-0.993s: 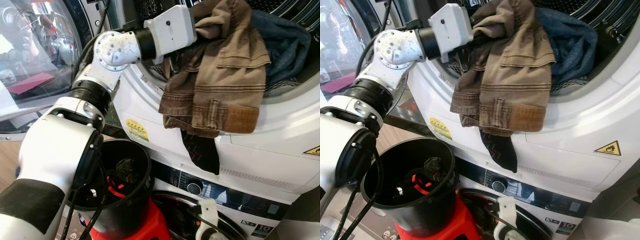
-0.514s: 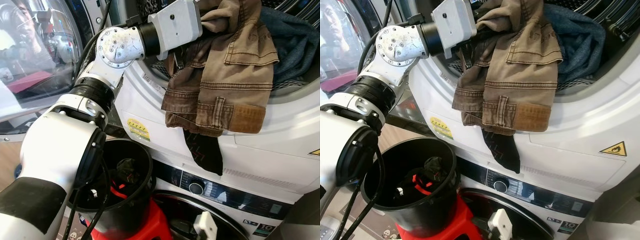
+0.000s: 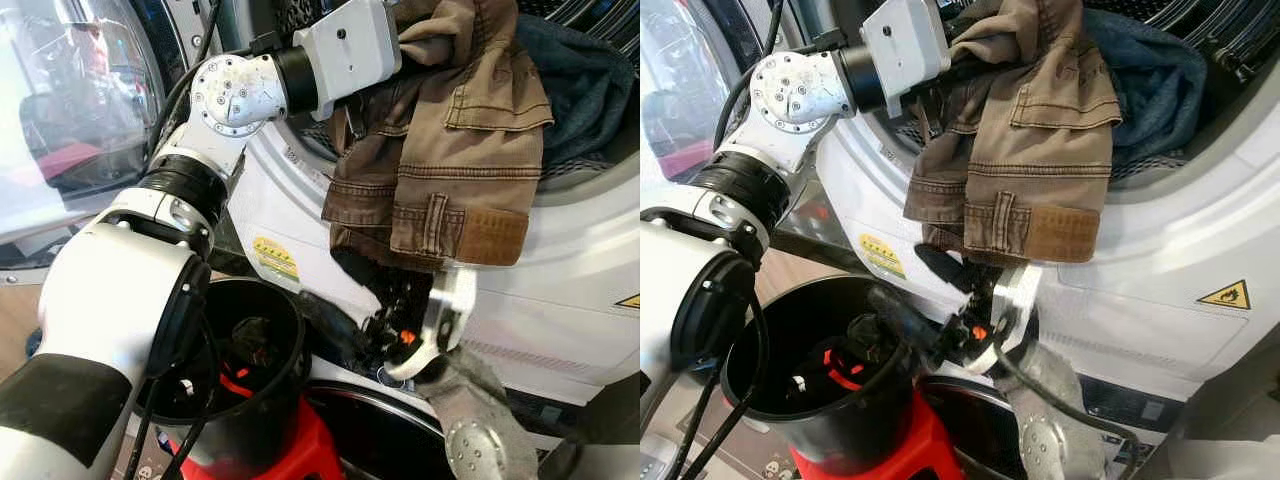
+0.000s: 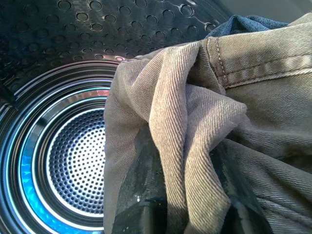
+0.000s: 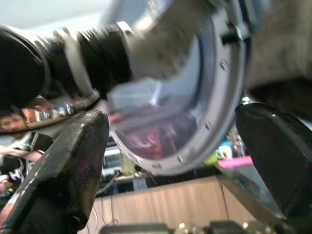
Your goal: Clothes washing
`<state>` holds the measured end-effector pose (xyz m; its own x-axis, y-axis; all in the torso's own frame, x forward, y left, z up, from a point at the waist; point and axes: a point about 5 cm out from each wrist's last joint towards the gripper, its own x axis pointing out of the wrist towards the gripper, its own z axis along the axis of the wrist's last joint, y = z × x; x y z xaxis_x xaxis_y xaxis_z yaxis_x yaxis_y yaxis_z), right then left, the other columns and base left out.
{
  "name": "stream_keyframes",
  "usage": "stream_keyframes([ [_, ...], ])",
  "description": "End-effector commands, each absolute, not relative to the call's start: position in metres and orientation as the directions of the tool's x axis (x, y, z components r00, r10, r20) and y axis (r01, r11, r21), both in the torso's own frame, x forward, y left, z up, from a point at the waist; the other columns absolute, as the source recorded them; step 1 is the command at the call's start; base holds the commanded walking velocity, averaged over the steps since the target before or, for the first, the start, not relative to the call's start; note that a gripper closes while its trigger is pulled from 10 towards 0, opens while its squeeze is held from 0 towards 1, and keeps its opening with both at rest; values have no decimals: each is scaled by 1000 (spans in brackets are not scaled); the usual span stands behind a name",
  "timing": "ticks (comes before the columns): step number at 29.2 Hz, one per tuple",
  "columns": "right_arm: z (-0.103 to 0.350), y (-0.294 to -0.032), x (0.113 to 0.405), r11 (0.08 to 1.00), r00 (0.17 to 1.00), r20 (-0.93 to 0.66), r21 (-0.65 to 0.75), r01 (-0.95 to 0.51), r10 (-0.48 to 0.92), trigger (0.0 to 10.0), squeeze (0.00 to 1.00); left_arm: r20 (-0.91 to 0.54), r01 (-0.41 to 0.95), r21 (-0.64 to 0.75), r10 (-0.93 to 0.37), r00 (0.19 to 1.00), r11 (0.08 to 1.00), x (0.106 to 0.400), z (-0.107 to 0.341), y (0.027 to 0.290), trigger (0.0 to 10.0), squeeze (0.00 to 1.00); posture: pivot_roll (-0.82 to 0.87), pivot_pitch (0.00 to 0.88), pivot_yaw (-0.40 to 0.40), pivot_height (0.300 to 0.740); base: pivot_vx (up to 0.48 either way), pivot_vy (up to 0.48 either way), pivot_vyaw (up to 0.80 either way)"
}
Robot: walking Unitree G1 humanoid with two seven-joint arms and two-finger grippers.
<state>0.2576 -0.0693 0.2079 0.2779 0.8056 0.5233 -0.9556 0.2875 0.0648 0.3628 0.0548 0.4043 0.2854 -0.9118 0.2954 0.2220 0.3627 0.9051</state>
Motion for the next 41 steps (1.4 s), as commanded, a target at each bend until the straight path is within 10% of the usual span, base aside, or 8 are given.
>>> stream_keyframes([
  [1,221,-64,257,267,242,538,34,-963,807,10000,0,297,203,912,-915,273,357,360,413,53,0,0,-45,0,135,740,0,0,0],
  [32,272,-30,333,646,499,485,-197,-738,718,10000,0,391,209,884,-906,162,418,346,441,49,0,0,-30,0,135,740,0,0,0],
  [38,274,-38,340,685,533,483,-220,-695,695,10000,0,395,231,873,-901,176,428,347,442,51,2353,0,-28,0,135,740,0,0,0],
  [40,273,-43,344,706,554,480,-227,-671,680,10000,0,396,239,867,-896,200,437,350,440,55,2627,1000,-26,0,133,740,0,0,0],
  [41,273,-43,345,711,558,479,-232,-664,678,10000,0,396,248,864,-895,204,439,351,439,56,2667,1000,-23,0,132,740,0,0,0],
])
